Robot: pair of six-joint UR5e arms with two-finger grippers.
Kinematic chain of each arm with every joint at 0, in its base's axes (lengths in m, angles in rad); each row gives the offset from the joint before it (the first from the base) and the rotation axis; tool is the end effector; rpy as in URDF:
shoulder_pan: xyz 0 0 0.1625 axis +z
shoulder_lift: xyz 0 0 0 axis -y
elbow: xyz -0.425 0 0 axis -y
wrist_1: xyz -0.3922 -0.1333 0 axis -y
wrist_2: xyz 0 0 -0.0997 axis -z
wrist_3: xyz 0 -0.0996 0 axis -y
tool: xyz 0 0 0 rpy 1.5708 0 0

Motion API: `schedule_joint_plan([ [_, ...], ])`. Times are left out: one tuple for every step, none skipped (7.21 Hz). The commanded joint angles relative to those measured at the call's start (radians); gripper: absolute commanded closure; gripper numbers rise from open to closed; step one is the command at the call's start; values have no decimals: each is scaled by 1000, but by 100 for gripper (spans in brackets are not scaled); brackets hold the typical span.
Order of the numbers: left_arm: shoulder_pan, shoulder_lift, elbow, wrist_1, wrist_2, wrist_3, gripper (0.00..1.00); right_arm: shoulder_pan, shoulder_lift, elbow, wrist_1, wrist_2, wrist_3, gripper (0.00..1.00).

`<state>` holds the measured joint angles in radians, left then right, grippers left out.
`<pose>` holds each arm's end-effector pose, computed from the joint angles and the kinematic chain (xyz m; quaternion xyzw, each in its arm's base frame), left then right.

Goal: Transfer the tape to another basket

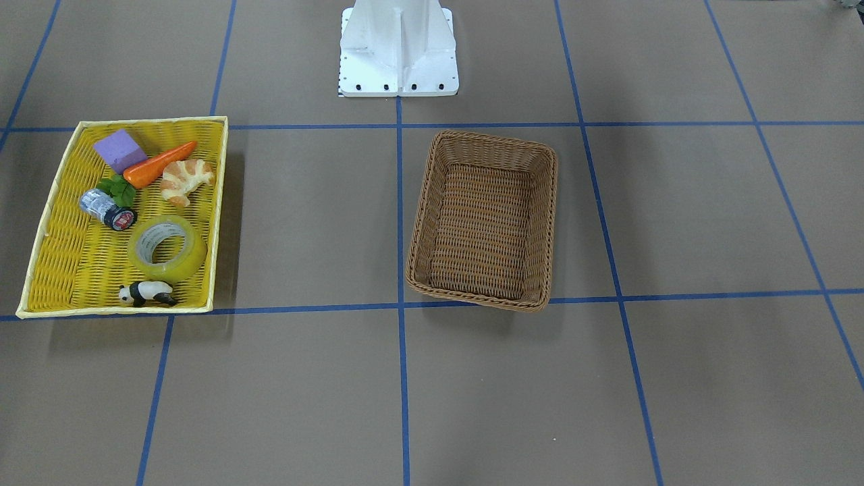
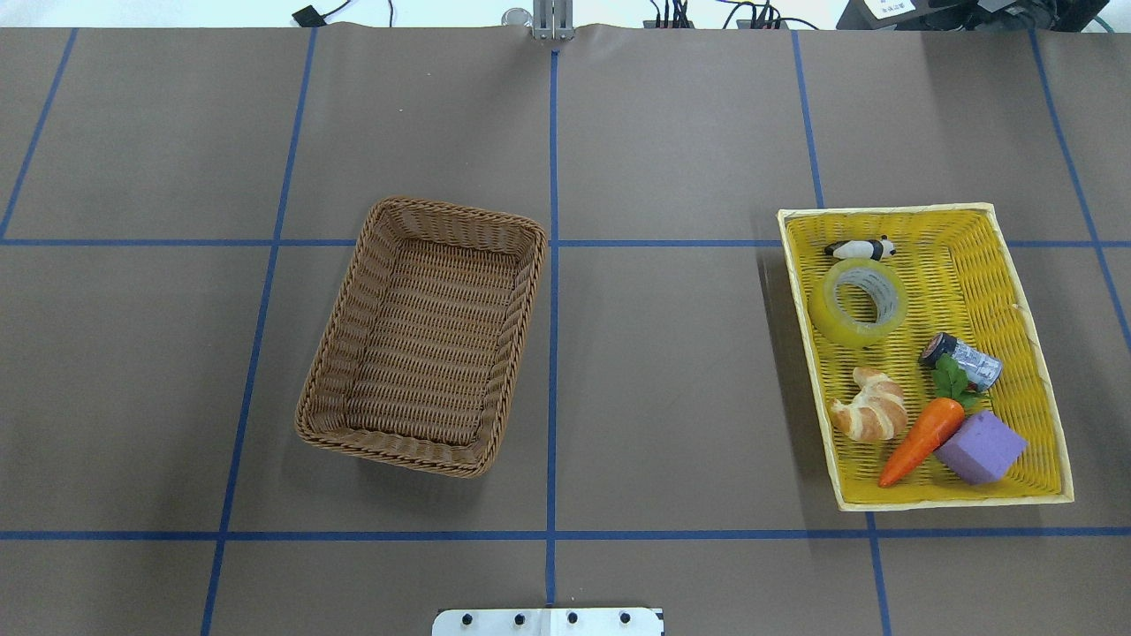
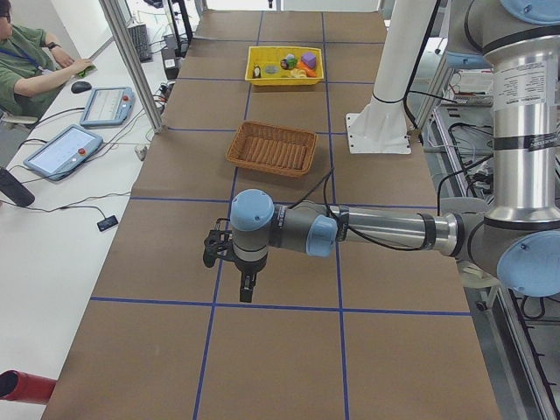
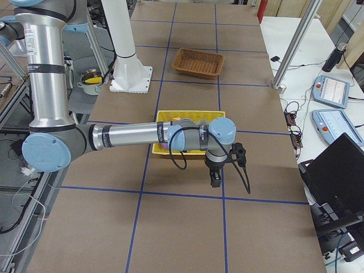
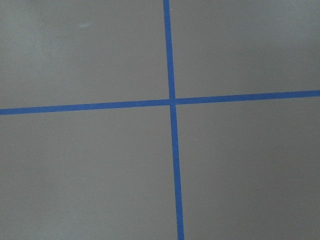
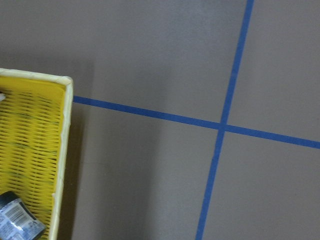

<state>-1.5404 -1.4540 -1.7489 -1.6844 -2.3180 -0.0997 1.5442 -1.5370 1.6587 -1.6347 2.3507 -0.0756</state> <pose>-0.0518 -0.4546 0.6152 0.0575 0.3681 -0.0003 0.9280 0.0497 -0.5088 0.6046 0.0360 -0.3792 -0.0582 0.9228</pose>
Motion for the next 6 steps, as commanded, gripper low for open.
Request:
schedule_joint_plan([
  [-1,6,3,0,-1,0,2,8,-5,0,-1,-1,2,0],
  [0,6,11,0,-1,0,2,8,-6,-2,0,-2,0,0],
  [0,6,12,0,-1,1,2,8,-9,0,3,-2,0,0],
  [0,6,12,-1,-1,2,2,8,-11,1,4,-1,0,0],
  [0,6,12,-1,-1,3,2,8,-9,1,6,-1,-1,0],
  [0,6,6,-3,0,6,2,8,-8,6,4,5,0,0],
])
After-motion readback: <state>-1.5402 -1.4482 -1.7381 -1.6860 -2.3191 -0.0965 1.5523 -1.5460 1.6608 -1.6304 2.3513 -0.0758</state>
